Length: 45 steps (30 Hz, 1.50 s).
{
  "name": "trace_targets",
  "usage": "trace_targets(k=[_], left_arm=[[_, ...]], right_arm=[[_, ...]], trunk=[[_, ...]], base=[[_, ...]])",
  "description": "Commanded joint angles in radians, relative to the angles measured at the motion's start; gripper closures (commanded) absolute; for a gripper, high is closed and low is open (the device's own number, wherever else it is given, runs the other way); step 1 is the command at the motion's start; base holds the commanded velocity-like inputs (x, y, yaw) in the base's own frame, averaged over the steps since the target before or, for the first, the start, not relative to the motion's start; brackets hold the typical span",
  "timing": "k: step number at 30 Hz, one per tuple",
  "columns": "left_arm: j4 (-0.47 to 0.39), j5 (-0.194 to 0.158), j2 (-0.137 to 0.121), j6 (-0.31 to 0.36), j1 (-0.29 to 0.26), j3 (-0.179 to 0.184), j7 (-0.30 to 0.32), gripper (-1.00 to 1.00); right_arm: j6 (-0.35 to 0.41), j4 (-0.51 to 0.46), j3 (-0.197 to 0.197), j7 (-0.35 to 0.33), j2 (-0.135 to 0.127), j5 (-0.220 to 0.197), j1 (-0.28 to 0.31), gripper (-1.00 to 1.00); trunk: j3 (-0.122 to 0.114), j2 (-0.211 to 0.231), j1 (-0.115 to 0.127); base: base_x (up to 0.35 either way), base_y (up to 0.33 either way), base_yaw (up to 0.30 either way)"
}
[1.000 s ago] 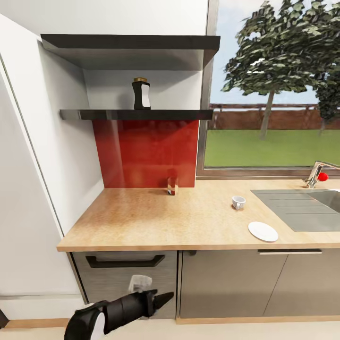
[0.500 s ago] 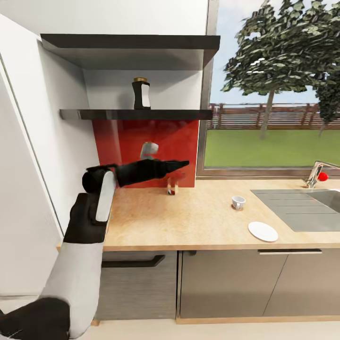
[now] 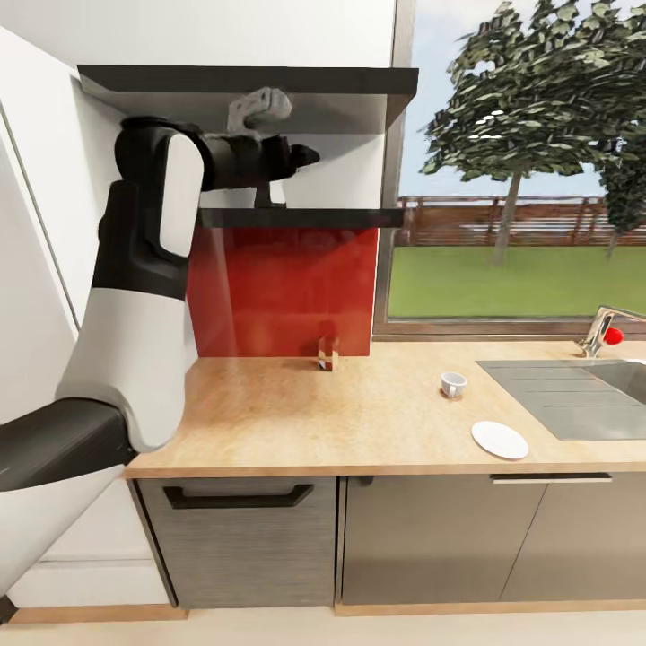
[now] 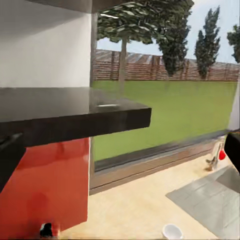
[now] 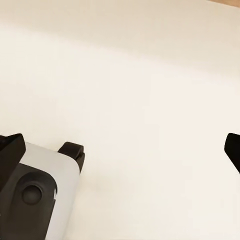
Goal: Set up a coffee station on the kitchen countertop: keep the coffee maker on the countertop, move the bottle of coffee from the kitchen shelf to the counter next to the coffee maker, place a paper coffee filter on top of the coffee maker, put the saucer next to the coffee maker with the coffee cup on the saucer, and place the electric kettle next to the coffee maker.
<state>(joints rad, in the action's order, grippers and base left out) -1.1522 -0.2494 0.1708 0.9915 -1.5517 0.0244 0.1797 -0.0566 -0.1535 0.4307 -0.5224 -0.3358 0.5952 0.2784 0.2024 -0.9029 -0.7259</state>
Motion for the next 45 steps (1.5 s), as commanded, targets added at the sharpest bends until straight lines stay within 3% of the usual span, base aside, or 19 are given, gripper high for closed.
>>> trace_targets(k=[1, 2, 5, 10, 13, 17, 32, 41, 42, 44, 45], left_arm=[[0.007, 0.015, -0.005, 0.003, -0.003, -0.001, -0.039, -1.00], [0.011, 0.046, -0.009, 0.002, -0.005, 0.003, -0.107, -1.00], [0.011, 0.091, -0.013, 0.002, -0.006, 0.009, -0.192, -1.00], [0.010, 0.127, -0.014, 0.000, -0.007, 0.019, -0.324, -1.00], [-0.008, 0.143, 0.003, -0.008, -0.001, 0.030, -0.340, -1.00], [-0.018, 0.147, 0.004, -0.008, -0.001, 0.030, -0.363, -1.00], [-0.017, 0.147, 0.004, -0.008, -0.001, 0.031, -0.366, -1.00], [-0.068, 0.163, 0.004, -0.008, 0.002, 0.031, -0.417, -1.00], [-0.078, 0.163, 0.004, -0.008, 0.002, 0.032, -0.448, -1.00], [-0.086, 0.164, 0.004, -0.008, 0.002, 0.031, -0.450, -1.00], [-0.088, 0.164, 0.004, -0.008, 0.002, 0.031, -0.450, -1.00]], right_arm=[[-0.005, 0.000, 0.008, -0.004, 0.000, 0.011, 0.001, -1.00], [-0.005, 0.000, 0.008, -0.004, 0.000, 0.012, 0.001, -1.00], [-0.005, 0.011, 0.007, -0.004, 0.000, 0.013, 0.001, -1.00], [-0.005, 0.070, 0.005, -0.003, -0.003, 0.014, 0.000, -1.00], [-0.005, 0.087, 0.012, 0.014, 0.014, 0.032, -0.017, -1.00], [-0.005, 0.104, 0.012, 0.015, 0.034, 0.056, -0.040, -1.00], [-0.005, 0.101, 0.012, 0.009, 0.029, 0.051, -0.035, -1.00], [-0.056, 0.152, -0.043, 0.024, 0.026, 0.104, -0.065, -1.00], [-0.229, 0.198, -0.063, 0.115, 0.037, 0.547, -0.099, -1.00], [-0.243, 0.203, -0.066, 0.205, 0.062, 0.631, -0.136, -1.00], [-0.246, 0.204, -0.067, 0.222, 0.066, 0.648, -0.144, -1.00]], trunk=[[0.002, -0.001, 0.000], [0.002, -0.001, 0.000], [0.002, -0.001, 0.000], [0.002, -0.001, 0.000], [0.002, -0.001, 0.000], [0.002, -0.001, 0.000], [0.002, -0.001, 0.000], [0.002, -0.001, 0.000], [0.002, -0.001, 0.000], [0.002, -0.001, 0.000], [0.002, -0.001, 0.000]], base=[[0.000, 0.000, 0.000], [0.000, 0.000, 0.000], [0.000, 0.000, 0.000], [0.000, 0.000, 0.000], [0.000, 0.000, 0.000], [0.000, 0.000, 0.000], [0.000, 0.000, 0.000], [0.000, 0.000, 0.000], [0.000, 0.000, 0.000], [0.025, 0.000, 0.000], [0.076, 0.000, 0.000]])
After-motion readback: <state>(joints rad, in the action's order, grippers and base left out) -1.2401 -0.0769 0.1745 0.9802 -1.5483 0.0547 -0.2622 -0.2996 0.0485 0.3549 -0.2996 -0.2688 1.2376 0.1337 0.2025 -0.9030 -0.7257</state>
